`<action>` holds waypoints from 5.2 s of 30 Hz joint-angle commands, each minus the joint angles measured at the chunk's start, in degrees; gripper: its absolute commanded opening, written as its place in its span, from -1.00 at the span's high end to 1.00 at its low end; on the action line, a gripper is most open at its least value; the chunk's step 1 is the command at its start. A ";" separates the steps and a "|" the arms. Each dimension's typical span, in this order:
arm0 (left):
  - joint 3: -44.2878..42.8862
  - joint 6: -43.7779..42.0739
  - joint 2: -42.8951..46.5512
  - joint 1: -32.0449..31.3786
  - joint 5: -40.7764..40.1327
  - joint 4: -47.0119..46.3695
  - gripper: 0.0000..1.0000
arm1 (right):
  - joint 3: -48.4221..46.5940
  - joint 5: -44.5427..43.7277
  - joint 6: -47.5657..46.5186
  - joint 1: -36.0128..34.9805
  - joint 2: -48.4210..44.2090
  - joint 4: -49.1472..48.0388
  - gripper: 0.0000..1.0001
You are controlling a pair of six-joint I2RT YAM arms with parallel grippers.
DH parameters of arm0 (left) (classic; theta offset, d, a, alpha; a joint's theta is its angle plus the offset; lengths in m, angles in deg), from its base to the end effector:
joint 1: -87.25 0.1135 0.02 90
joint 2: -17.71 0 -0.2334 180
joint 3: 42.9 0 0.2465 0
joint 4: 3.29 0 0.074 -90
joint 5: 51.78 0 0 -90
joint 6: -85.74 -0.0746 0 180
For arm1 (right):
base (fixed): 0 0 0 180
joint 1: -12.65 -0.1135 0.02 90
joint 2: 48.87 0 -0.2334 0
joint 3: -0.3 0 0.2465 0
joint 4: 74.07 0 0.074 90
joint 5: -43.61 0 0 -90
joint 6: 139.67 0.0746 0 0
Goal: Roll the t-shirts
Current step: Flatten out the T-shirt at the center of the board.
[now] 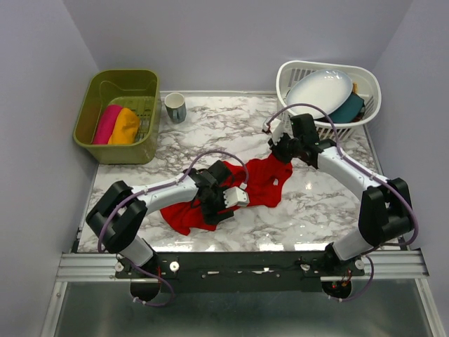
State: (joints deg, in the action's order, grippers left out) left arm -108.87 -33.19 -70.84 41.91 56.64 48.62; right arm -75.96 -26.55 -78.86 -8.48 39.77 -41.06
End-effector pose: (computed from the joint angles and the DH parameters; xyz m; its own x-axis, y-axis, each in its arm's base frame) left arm 0.1803 -0.2160 0.1127 -0.2376 0.8934 -0.3813 0.9703 0.1995 -0.1371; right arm 0.3234 0.1521 0.1913 -0.3059 -0.6101 -0.7309 -0.8140 0.5658 -0.1316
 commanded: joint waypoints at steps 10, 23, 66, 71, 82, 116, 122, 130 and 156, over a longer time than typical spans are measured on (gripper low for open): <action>1.17 -0.69 -3.73 -4.67 -1.80 -2.06 0.80 | 3.55 0.03 1.50 3.81 -2.77 -1.43 0.99; -12.98 -13.33 25.60 8.78 5.41 25.34 1.00 | -5.77 1.43 2.12 6.98 -18.03 23.69 0.99; -46.21 47.88 -0.91 26.44 10.60 3.51 -0.97 | -7.27 6.42 8.99 8.82 -20.35 20.81 -0.38; -55.60 64.67 -9.43 33.82 14.89 1.48 -0.98 | -1.90 8.73 3.36 8.82 -17.90 18.00 -0.39; -66.94 61.03 -13.14 30.32 10.77 4.53 -0.98 | -6.11 13.65 3.53 8.82 -12.18 18.61 -0.39; -20.21 31.04 10.94 35.76 16.57 3.84 -0.98 | 3.99 7.58 -23.59 8.91 -19.82 35.37 -0.30; -11.94 26.12 18.94 34.80 17.01 1.64 -0.97 | 14.00 -5.58 -34.33 8.91 -21.49 29.18 -0.21; -12.02 25.50 17.72 34.71 16.57 2.34 -0.98 | 13.84 -7.71 -42.08 10.48 -13.33 21.87 -0.09; -20.54 16.54 8.66 34.71 11.47 7.26 -0.97 | 4.34 -5.42 -51.50 14.53 10.41 23.01 0.31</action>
State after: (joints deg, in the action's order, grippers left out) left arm -128.61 -15.42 -61.71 76.73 68.86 54.87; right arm -70.67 -31.32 -130.07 5.75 46.70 -17.44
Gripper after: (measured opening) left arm 0.988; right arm 0.451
